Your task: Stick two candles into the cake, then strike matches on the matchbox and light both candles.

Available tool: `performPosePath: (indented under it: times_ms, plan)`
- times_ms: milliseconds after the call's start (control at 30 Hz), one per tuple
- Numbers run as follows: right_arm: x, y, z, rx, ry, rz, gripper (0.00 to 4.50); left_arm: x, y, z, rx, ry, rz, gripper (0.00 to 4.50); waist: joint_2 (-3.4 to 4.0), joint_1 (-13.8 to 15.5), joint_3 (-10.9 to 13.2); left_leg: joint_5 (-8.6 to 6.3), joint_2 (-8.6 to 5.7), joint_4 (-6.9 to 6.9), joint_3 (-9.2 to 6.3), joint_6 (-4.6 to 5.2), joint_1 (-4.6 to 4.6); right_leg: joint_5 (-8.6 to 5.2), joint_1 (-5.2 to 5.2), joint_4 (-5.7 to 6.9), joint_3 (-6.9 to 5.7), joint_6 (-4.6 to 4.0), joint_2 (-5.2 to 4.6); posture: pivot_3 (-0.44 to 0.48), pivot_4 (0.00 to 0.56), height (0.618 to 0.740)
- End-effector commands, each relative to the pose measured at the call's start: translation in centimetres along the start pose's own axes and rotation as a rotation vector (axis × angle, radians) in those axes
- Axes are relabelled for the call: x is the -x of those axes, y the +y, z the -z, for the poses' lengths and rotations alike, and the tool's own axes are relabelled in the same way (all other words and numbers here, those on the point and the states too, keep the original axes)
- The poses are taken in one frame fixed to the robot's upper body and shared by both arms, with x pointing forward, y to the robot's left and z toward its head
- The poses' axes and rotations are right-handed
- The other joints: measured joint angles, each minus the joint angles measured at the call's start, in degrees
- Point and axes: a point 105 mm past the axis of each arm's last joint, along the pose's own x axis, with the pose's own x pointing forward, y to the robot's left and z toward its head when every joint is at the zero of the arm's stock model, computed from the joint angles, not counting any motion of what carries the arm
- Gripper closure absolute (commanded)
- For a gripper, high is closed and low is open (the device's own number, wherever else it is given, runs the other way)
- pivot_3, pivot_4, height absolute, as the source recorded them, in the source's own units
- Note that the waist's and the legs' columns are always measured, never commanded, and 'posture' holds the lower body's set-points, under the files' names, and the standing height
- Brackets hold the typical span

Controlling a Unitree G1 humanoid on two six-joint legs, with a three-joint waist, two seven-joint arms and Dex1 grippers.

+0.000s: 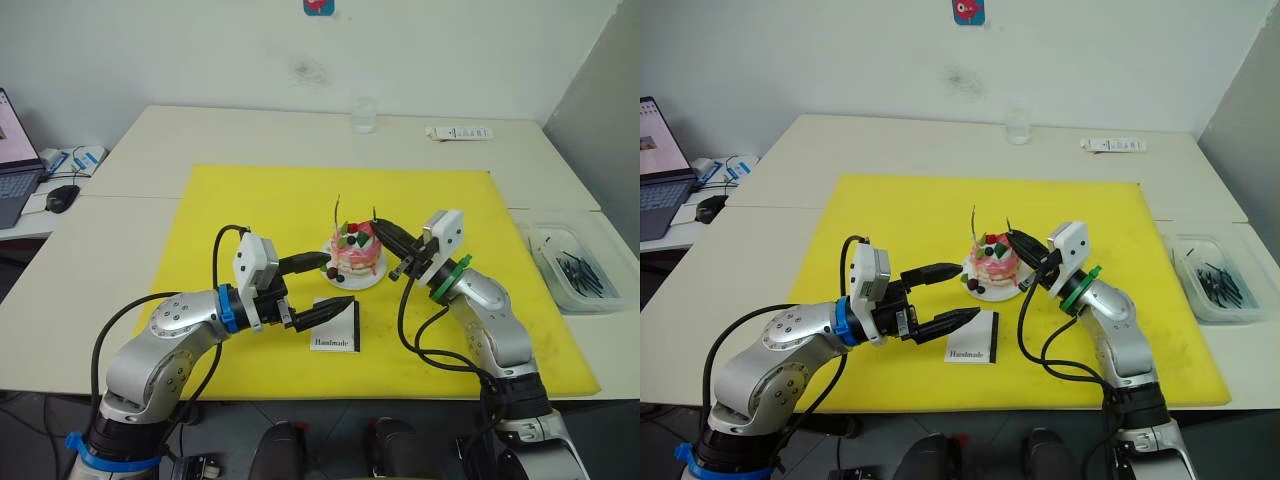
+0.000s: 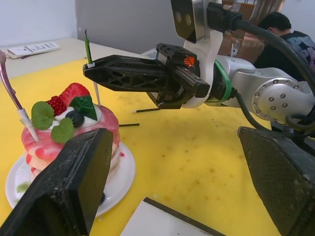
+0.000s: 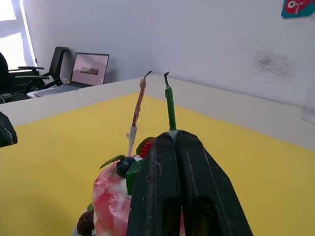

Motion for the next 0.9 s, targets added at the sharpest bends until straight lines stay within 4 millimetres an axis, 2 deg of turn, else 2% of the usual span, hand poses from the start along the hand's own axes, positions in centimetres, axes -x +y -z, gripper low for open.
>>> performPosePath:
  times_ms: [33,233,567,900]
  plan:
    - [0.2,-0.2,-0.5,-0.005,-0.035,0.017,4.48,0.1,-0.3,-1.2,-0.047,-0.023,0.019,0.0,0.0,0.0,0.0,0.0,0.0,0.0,0.0,0.0,0.0,0.0,0.0,0.0,0.0,0.0,0.0,0.0,0.15,0.727]
    - [0.5,-0.5,0.2,-0.006,-0.021,0.046,4.48,0.1,-0.3,-1.2,-0.054,-0.018,0.024,0.0,0.0,-0.01,0.0,0.0,0.0,0.0,0.0,0.0,0.0,0.0,0.0,-0.01,0.0,0.0,-0.01,0.0,0.15,0.727]
    - [0.9,-0.7,-0.3,0.001,-0.061,0.095,4.48,0.0,-0.3,-1.1,-0.056,-0.013,0.03,0.0,0.01,-0.03,0.0,0.0,0.0,-0.01,0.01,0.0,-0.01,0.0,0.0,-0.02,0.01,0.0,-0.01,0.0,0.15,0.727]
    - [1.2,-0.3,1.5,-0.026,-0.017,0.111,4.48,-0.2,-0.4,-1.1,-0.055,-0.014,0.039,0.0,0.01,-0.06,0.01,0.0,-0.01,-0.01,0.0,0.0,0.0,-0.01,-0.01,-0.02,0.01,-0.01,-0.02,0.0,0.15,0.727]
